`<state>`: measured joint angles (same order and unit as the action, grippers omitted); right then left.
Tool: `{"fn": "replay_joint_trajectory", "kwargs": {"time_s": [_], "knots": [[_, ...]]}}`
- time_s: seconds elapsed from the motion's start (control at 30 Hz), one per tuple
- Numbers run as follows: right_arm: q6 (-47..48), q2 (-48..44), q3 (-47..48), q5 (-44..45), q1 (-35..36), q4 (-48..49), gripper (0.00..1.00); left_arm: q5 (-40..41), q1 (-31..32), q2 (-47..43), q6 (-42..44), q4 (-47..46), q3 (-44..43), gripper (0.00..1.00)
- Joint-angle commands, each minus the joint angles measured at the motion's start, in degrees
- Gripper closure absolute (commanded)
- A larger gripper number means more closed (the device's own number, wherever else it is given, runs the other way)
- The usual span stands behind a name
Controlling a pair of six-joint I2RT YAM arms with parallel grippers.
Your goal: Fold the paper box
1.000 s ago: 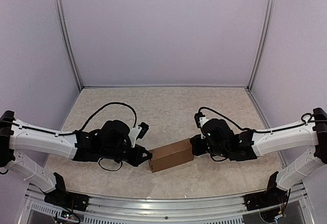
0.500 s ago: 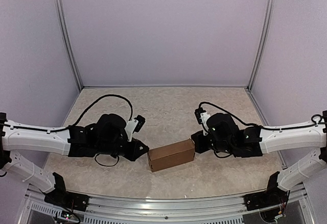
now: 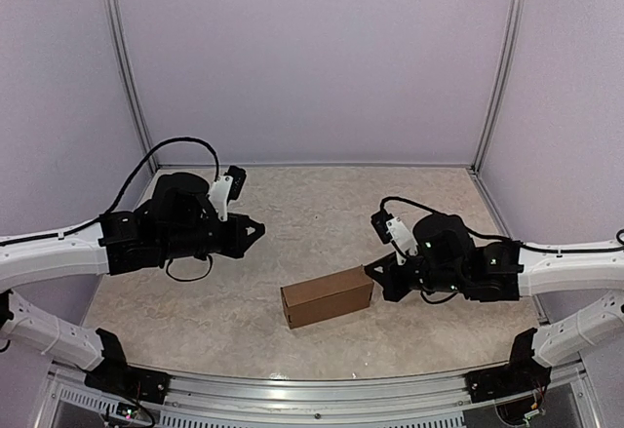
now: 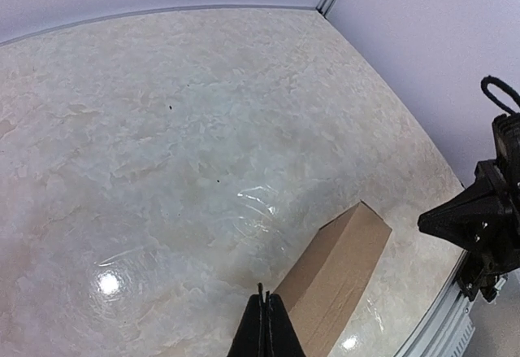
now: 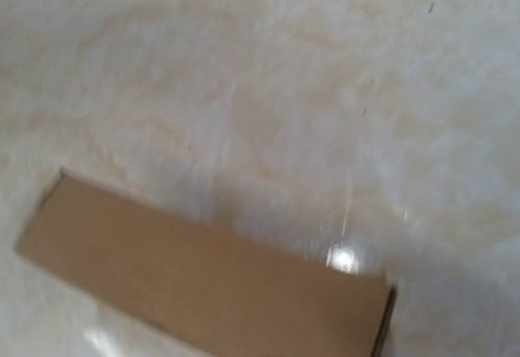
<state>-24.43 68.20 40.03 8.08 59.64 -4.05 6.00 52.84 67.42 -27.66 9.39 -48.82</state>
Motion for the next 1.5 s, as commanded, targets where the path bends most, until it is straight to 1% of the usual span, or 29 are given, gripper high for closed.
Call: {"fn": "replay_joint_trajectory", "kwargs": {"time_s": [0.0,0.17,0.37,0.6,0.83,1.07,1.33,1.47], "knots": [[-1.1,-0.2,-3.6,-2.7,0.9,-3.3,1.00,-1.1,-1.4,3.9,-1.6,1.2,-2.2,1.00],[-4.3,2.8,-5.5,0.4,0.9,-2.6,1.00,-4.2,-1.8,8.7,-2.1,0.3,-3.7,1.00],[-7.1,8.3,-5.0,1.3,0.9,0.9,1.00,-4.8,-1.8,10.4,-2.4,-3.9,-1.7,1.00],[-7.3,12.9,-2.2,1.6,0.9,3.9,1.00,-9.9,-2.1,15.4,-2.2,-6.8,-2.0,1.00],[-6.8,16.9,0.2,1.9,0.0,8.4,1.00,-10.6,-2.4,19.0,-2.6,-8.6,-1.5,1.00],[-4.2,23.9,6.0,0.7,-0.8,12.1,1.00,-10.0,-2.9,20.0,-3.2,-8.7,-0.2,1.00],[-1.6,31.4,13.0,-3.7,-1.2,13.7,1.00,-8.3,-3.4,19.7,-5.2,-8.9,3.6,1.00],[-0.4,34.9,16.6,-6.6,-1.4,14.4,1.00,-7.3,-4.0,18.1,-5.9,-8.9,6.0,1.00]]}}
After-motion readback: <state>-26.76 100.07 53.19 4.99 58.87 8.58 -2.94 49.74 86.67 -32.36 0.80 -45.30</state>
